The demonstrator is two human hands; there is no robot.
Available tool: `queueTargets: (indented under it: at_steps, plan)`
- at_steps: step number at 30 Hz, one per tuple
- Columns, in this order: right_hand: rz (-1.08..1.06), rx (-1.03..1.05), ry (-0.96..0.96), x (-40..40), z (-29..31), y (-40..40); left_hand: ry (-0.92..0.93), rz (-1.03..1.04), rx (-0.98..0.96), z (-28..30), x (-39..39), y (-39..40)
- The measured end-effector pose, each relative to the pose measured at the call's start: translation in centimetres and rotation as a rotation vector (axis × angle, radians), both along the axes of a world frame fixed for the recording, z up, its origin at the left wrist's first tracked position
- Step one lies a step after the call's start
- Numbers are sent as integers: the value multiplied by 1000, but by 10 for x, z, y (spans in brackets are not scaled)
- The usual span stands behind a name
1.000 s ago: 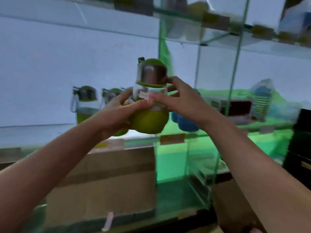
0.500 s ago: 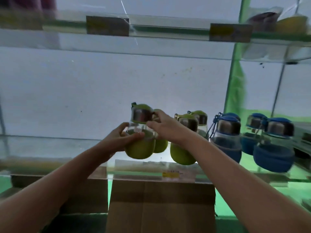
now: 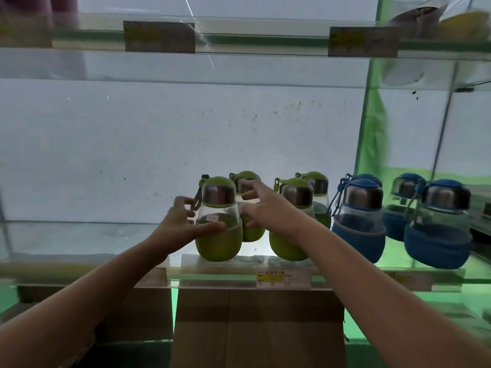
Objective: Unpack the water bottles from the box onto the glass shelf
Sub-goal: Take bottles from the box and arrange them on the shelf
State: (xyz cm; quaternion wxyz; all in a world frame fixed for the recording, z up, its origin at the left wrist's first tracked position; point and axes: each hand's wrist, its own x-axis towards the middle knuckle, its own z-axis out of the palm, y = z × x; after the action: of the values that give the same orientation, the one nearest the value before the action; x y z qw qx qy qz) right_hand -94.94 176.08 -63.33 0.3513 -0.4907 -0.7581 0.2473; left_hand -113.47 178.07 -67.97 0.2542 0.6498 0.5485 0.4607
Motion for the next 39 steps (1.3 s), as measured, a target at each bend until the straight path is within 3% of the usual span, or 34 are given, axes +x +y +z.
queueTargets:
  at_steps: [3,5,14,25,31,39]
  plan:
    - [-8,62,64,21,3,-14,45,213,187,13,8,-15]
    - [-18,80,135,37,4,-26,14,214,238,25,18,-28]
    - [-160,90,336,133,-29,-87,-119,-208,150,20,144,-75]
    - [-705,-39,523,335,-171,-218,-159,-669,-259,-110,388,-138]
    - [-901,-177,370,413,-234,-290,-62,-766,-413,-191,484,-185]
    - [-1007,-421,275,477,-311,-334,141,-862,-572,-284,547,-216]
